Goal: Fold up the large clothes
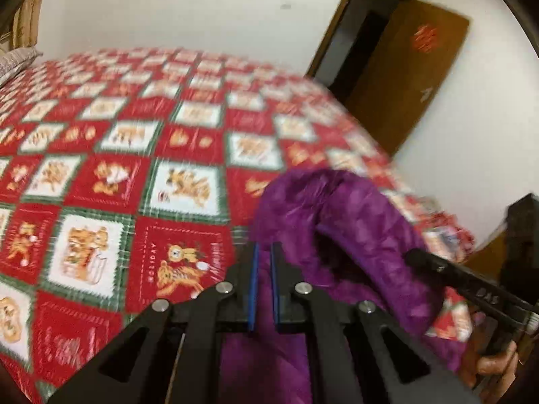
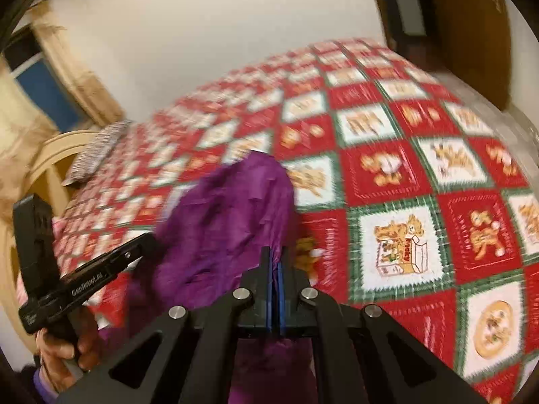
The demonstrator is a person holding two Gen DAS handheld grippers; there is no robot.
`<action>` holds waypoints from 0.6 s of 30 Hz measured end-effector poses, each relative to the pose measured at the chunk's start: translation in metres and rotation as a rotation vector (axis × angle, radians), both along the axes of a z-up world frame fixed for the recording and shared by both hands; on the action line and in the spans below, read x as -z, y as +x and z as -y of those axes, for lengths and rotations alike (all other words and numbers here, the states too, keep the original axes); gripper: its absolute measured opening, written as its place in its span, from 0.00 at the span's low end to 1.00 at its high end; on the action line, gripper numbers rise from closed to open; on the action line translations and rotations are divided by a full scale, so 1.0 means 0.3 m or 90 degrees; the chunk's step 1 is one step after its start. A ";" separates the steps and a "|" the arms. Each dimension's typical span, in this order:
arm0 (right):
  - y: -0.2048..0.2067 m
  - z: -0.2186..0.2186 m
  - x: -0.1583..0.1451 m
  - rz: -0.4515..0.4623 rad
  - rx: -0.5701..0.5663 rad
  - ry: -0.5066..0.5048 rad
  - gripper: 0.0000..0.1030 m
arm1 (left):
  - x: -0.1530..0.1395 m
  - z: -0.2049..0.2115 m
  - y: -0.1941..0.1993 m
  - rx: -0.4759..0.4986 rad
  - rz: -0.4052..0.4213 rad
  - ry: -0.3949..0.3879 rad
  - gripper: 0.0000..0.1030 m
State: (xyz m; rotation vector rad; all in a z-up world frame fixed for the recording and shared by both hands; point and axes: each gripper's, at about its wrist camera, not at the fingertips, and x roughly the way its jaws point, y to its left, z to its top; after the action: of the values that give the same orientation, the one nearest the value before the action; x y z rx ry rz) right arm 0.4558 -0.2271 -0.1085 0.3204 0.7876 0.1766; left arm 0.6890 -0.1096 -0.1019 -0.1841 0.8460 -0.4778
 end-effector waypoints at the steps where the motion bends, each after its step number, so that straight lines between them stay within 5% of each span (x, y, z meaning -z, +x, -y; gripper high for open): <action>1: -0.047 -0.013 -0.038 0.014 -0.009 -0.002 0.01 | -0.043 -0.013 -0.051 0.012 0.020 -0.004 0.07; 6: -0.346 -0.095 -0.173 0.061 -0.082 -0.006 0.01 | -0.147 -0.079 -0.292 0.058 0.082 -0.009 0.07; 11: -0.544 -0.133 -0.079 0.022 -0.142 -0.021 0.01 | -0.102 -0.139 -0.449 0.079 0.059 0.026 0.07; 14: -0.679 -0.211 0.051 -0.013 -0.219 -0.109 0.01 | -0.057 -0.180 -0.555 0.096 0.052 0.049 0.09; 16: -0.751 -0.249 0.141 -0.045 -0.248 -0.164 0.01 | -0.025 -0.203 -0.617 0.101 0.053 0.072 0.14; 18: -0.829 -0.266 0.214 -0.064 -0.252 -0.212 0.02 | 0.011 -0.228 -0.676 0.091 0.058 0.098 0.38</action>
State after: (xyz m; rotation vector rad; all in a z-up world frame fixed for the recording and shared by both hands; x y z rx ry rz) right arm 0.2071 -0.1473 -0.1726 -0.1464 0.9589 0.3968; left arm 0.4862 -0.0413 -0.1052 0.0393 0.8054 -0.5480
